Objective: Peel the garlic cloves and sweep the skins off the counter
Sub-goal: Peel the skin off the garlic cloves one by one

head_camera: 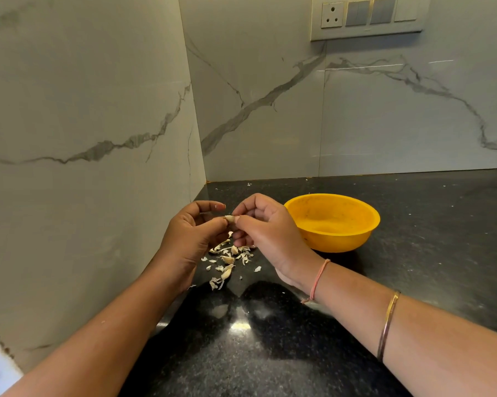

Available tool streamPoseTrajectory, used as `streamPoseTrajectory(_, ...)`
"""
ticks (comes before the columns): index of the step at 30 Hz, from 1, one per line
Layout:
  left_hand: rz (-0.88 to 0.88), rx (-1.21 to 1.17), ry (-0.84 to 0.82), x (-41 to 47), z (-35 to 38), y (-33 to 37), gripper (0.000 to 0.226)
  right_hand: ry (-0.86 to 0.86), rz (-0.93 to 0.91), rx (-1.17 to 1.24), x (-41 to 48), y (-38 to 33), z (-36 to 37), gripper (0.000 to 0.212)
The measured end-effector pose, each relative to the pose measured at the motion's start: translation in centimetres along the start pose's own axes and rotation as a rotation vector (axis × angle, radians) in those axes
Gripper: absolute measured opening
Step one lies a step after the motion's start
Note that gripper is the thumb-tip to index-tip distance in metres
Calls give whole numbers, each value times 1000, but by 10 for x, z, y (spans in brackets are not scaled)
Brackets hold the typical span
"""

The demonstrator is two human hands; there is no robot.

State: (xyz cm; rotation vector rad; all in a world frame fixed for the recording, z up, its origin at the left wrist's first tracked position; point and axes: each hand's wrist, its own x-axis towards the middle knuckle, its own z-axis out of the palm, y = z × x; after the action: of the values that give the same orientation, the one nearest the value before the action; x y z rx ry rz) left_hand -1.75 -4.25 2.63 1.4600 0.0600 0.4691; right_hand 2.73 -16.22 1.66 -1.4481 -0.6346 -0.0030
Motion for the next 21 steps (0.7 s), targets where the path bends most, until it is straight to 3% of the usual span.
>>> streamPoseTrajectory(3,11,24,-17,0,0,0,18,-33,74,149,0,-1,-1,14)
streamPoseTrajectory(10,42,170,46,4,-4,-7,18,-57,119,256,0,-4,-3,16)
streamPoseTrajectory(15,26,136,69,5,-5,-8,19,-53,154,363,0,-5,-4,12)
streamPoseTrajectory(21,12,70,34,3,-4,-4,12,-19,91,264,1,-2,-3,9)
